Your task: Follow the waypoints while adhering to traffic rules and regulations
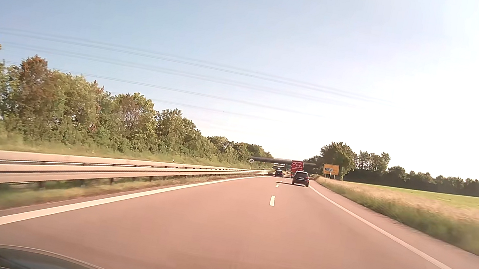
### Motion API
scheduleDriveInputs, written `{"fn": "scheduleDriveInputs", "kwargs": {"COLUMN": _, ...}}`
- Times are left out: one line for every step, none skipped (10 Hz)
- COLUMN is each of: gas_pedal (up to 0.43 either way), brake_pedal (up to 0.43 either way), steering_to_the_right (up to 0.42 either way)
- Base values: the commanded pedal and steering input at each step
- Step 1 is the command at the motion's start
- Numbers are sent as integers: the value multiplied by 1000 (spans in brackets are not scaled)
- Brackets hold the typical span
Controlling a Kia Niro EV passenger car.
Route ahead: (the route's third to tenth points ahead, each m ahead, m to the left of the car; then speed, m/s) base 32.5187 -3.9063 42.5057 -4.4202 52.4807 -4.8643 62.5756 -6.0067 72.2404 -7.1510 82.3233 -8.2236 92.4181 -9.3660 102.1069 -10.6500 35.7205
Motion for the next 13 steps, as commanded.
{"fn": "scheduleDriveInputs", "kwargs": {"gas_pedal": 370, "brake_pedal": 12, "steering_to_the_right": 14}}
{"fn": "scheduleDriveInputs", "kwargs": {"gas_pedal": 370, "brake_pedal": 12, "steering_to_the_right": 14}}
{"fn": "scheduleDriveInputs", "kwargs": {"gas_pedal": 370, "brake_pedal": 12, "steering_to_the_right": 14}}
{"fn": "scheduleDriveInputs", "kwargs": {"gas_pedal": 370, "brake_pedal": 12, "steering_to_the_right": 15}}
{"fn": "scheduleDriveInputs", "kwargs": {"gas_pedal": 370, "brake_pedal": 12, "steering_to_the_right": 15}}
{"fn": "scheduleDriveInputs", "kwargs": {"gas_pedal": 370, "brake_pedal": 12, "steering_to_the_right": 15}}
{"fn": "scheduleDriveInputs", "kwargs": {"gas_pedal": 370, "brake_pedal": 12, "steering_to_the_right": 15}}
{"fn": "scheduleDriveInputs", "kwargs": {"gas_pedal": 370, "brake_pedal": 12, "steering_to_the_right": 15}}
{"fn": "scheduleDriveInputs", "kwargs": {"gas_pedal": 370, "brake_pedal": 12, "steering_to_the_right": 16}}
{"fn": "scheduleDriveInputs", "kwargs": {"gas_pedal": 370, "brake_pedal": 12, "steering_to_the_right": 16}}
{"fn": "scheduleDriveInputs", "kwargs": {"gas_pedal": 370, "brake_pedal": 12, "steering_to_the_right": 16}}
{"fn": "scheduleDriveInputs", "kwargs": {"gas_pedal": 370, "brake_pedal": 12, "steering_to_the_right": 16}}
{"fn": "scheduleDriveInputs", "kwargs": {"gas_pedal": 370, "brake_pedal": 12, "steering_to_the_right": 16}}
